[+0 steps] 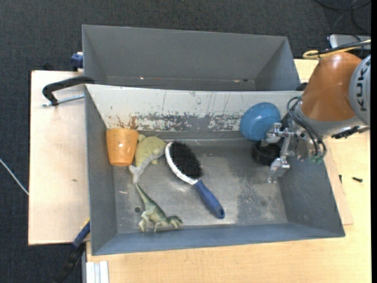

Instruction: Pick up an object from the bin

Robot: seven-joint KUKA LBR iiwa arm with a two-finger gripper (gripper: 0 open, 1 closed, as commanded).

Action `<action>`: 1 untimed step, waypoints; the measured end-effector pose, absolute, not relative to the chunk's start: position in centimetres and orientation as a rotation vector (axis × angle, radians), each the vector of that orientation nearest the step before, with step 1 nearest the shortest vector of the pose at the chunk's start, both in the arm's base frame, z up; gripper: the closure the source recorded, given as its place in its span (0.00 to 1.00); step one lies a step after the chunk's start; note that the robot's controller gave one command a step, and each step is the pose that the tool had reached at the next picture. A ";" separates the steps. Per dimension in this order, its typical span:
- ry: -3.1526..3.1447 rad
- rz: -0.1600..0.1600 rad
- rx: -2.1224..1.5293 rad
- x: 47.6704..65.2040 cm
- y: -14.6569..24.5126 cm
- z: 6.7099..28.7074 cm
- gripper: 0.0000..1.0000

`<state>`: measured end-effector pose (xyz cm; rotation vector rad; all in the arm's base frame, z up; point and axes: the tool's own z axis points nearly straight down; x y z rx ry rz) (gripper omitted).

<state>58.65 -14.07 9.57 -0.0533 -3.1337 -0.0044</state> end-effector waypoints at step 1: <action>-3.142 -0.001 -0.051 58.9 -14.1 10.1 1.00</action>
Offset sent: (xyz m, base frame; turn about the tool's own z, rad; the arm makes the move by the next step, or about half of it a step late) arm 0.0000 0.0000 0.0000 0.0000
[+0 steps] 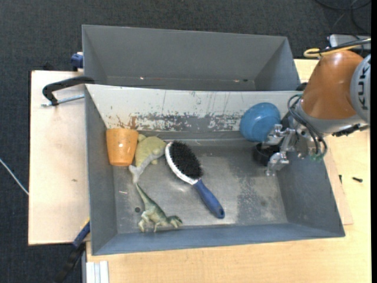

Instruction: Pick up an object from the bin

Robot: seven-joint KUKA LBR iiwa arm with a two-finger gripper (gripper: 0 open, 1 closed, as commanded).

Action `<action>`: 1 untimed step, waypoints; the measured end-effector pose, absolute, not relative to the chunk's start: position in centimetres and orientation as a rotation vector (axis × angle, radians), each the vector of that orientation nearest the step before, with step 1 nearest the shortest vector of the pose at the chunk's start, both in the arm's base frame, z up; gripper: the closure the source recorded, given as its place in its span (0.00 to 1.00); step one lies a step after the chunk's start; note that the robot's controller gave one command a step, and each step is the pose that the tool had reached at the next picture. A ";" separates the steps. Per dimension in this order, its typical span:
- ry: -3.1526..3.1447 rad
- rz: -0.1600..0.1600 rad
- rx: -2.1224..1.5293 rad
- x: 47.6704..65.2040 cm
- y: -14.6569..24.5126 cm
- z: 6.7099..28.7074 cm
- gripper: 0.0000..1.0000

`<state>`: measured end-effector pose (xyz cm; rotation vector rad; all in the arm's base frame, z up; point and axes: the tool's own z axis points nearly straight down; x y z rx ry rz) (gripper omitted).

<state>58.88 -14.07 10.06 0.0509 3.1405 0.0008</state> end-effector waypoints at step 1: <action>3.115 -0.005 -0.291 58.5 -13.7 22.8 1.00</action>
Offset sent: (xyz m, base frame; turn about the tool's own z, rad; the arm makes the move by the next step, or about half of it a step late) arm -0.0071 0.0032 0.1230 -0.2193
